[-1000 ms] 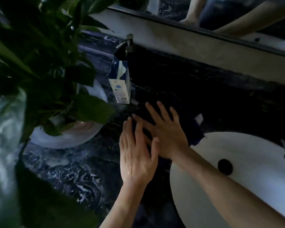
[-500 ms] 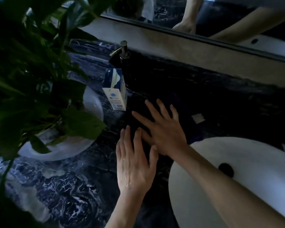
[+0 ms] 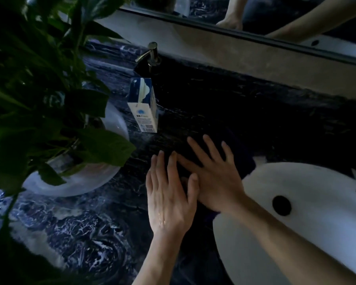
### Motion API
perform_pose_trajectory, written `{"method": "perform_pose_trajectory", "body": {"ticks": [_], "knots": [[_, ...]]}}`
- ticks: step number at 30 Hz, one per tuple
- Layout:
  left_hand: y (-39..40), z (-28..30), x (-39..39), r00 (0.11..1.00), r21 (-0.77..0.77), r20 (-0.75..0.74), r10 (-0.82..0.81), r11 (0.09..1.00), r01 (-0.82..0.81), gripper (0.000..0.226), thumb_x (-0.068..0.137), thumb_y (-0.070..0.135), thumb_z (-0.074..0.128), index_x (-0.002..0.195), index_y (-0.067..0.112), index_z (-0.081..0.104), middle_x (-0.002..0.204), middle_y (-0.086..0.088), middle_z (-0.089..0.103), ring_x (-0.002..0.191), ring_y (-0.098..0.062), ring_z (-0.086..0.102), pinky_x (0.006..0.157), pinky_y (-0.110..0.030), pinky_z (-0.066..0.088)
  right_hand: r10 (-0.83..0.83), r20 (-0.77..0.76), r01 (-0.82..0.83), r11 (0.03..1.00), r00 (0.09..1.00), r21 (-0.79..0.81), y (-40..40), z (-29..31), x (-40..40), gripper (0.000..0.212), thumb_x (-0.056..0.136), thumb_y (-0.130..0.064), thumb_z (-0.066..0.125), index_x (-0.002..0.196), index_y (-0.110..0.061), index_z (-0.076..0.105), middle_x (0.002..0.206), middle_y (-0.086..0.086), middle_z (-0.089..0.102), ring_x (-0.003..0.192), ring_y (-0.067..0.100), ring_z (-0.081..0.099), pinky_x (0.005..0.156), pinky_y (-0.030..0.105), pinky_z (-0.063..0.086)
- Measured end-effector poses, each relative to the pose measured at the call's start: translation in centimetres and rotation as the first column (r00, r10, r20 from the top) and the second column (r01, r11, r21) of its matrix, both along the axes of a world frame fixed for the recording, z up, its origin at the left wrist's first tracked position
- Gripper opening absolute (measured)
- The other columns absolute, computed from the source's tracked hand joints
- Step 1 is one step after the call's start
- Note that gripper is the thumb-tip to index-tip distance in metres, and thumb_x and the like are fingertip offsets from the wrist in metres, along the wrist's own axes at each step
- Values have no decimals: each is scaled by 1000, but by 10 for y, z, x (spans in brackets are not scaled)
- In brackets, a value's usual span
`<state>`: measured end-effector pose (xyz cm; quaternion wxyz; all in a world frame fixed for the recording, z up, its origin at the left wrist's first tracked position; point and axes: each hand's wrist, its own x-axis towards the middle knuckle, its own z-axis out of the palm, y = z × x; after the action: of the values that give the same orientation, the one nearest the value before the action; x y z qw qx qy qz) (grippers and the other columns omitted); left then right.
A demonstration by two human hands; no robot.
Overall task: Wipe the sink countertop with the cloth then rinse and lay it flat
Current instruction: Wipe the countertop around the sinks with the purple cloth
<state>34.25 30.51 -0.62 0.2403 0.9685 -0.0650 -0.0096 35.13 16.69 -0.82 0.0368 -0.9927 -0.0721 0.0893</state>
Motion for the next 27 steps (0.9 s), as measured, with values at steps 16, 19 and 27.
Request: {"method": "perform_pose_trajectory", "body": {"ticks": [16, 19, 27], "knots": [[-39, -5, 42, 980, 252, 40, -193, 951, 177, 56, 106, 47, 25, 152, 17, 37, 157, -17, 38, 148, -35, 31, 116, -51, 30, -557, 25, 557, 830, 830, 22, -181, 9, 9, 60, 99, -58, 20, 158, -49, 18, 171, -6, 13, 157, 26, 9, 126, 51, 8], [-41, -4, 41, 994, 175, 44, -98, 981, 89, 61, 106, 49, 21, 153, 12, 34, 160, -19, 33, 149, -35, 29, 119, -50, 27, -543, 37, 543, 839, 839, 25, -144, 8, 25, 56, 103, -57, 25, 157, -52, 14, 172, -8, 11, 157, 32, 7, 124, 55, 8], [-38, -6, 42, 995, 179, 55, -84, 981, 73, 71, 104, 55, 19, 158, 9, 18, 166, -16, 20, 153, -31, 21, 124, -47, 22, -39, 34, 36, 996, 999, 88, -37, 1, 115, 53, 102, -61, 23, 155, -54, 18, 171, -10, 12, 158, 30, 4, 125, 55, 1]]}}
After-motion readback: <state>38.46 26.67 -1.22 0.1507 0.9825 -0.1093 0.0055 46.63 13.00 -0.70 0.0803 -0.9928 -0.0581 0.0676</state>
